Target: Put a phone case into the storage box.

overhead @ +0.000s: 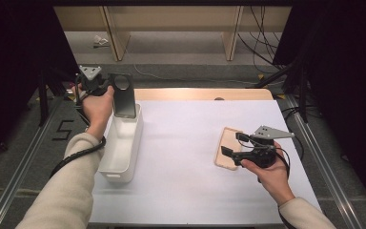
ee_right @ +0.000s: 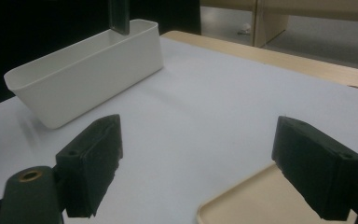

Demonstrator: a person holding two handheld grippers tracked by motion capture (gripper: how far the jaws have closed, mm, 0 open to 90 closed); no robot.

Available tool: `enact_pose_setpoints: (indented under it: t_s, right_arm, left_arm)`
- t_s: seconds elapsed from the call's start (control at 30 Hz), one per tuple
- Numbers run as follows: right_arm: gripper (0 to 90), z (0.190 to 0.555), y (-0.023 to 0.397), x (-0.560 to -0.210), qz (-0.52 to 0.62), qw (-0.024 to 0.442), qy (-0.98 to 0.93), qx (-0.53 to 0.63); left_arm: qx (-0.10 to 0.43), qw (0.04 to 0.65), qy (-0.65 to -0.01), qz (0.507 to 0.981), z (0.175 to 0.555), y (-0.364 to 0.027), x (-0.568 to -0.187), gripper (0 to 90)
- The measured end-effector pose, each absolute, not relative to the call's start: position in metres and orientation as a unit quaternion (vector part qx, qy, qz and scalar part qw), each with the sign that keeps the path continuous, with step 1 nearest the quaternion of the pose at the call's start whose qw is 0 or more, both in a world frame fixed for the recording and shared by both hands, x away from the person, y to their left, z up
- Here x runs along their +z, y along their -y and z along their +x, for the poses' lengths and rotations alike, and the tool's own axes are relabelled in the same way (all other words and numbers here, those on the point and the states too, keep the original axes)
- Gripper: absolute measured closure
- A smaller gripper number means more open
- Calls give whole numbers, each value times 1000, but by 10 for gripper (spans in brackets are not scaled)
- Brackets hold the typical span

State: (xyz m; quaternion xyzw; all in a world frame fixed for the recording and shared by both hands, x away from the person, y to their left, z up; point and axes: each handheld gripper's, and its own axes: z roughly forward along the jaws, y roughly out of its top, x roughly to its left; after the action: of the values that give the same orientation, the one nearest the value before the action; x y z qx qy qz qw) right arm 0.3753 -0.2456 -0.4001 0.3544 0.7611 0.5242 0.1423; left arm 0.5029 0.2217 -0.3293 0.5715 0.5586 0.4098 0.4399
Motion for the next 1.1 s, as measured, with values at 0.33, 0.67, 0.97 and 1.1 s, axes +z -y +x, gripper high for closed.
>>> enact_pose_setpoints:
  t_s: [0.33, 0.67, 0.97, 1.1]
  right_arm:
    - [170, 375, 246, -400, 355, 142, -761, 523]
    - [172, 375, 245, -401, 355, 141, -762, 523]
    - [172, 375, 244, -401, 354, 141, -762, 523]
    - [172, 376, 245, -401, 354, 141, -762, 524]
  left_arm:
    - [406, 438, -566, 568, 509, -221, -333, 888]
    - [407, 431, -569, 569, 514, -223, -336, 888]
    - [406, 427, -571, 572, 519, -223, -340, 888]
    - [405, 425, -572, 573, 521, -222, -341, 888]
